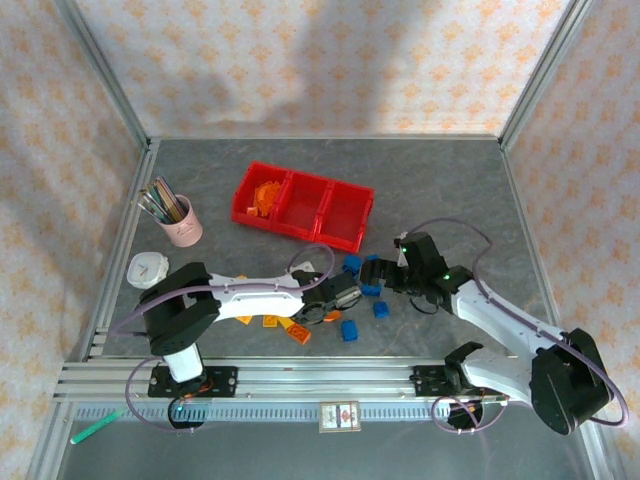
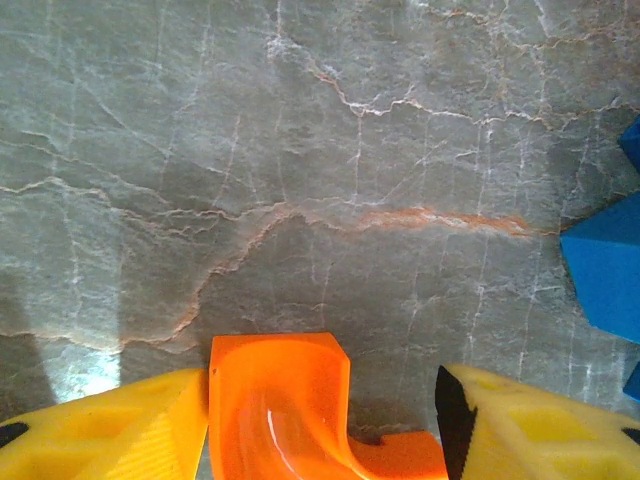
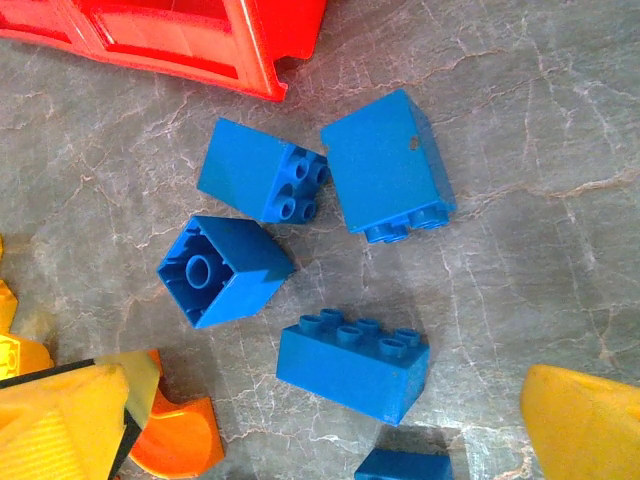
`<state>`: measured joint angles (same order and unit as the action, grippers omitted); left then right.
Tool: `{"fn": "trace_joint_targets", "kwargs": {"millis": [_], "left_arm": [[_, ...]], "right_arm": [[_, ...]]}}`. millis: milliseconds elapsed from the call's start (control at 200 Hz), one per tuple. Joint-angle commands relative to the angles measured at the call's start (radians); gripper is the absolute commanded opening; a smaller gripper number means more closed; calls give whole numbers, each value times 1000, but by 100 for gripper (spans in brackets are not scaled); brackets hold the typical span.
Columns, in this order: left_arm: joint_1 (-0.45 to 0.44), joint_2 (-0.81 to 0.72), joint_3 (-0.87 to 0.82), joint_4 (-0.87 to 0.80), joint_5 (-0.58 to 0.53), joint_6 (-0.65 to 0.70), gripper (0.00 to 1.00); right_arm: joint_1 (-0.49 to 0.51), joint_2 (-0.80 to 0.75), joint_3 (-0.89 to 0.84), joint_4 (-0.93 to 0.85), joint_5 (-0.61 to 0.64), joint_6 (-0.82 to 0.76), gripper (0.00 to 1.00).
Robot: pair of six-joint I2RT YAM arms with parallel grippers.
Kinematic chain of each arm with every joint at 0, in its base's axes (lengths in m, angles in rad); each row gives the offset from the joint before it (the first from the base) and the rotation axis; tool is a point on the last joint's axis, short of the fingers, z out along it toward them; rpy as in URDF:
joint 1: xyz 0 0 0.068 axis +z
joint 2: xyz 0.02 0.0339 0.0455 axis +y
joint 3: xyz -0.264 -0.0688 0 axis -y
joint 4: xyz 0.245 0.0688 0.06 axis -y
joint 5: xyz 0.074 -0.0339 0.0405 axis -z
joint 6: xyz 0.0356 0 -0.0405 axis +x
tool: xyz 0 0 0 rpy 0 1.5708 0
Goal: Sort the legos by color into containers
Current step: Pick up the lego from the middle-left of the table.
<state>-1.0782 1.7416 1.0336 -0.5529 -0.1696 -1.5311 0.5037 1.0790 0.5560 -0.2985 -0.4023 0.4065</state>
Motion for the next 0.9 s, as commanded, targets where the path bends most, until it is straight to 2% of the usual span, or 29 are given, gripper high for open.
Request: {"fn": "trace_joint_targets", "kwargs": {"millis": [0,375,606,896], "left_arm": [[1,25,23,-51,-39,-34,60],[12,65,35,-44,-38,-5,43],[19,50,27,-43,-49,4,38],[50,-27,74,-122,-116,64,37]], "right_arm": [[-7,3,-14,20,-29,-20,100],[-8,16,-21,38,-48,-26,100],[-8,25,-13,41,-54,-31,100],[-8,21,15,32,-55,-28,100]]}}
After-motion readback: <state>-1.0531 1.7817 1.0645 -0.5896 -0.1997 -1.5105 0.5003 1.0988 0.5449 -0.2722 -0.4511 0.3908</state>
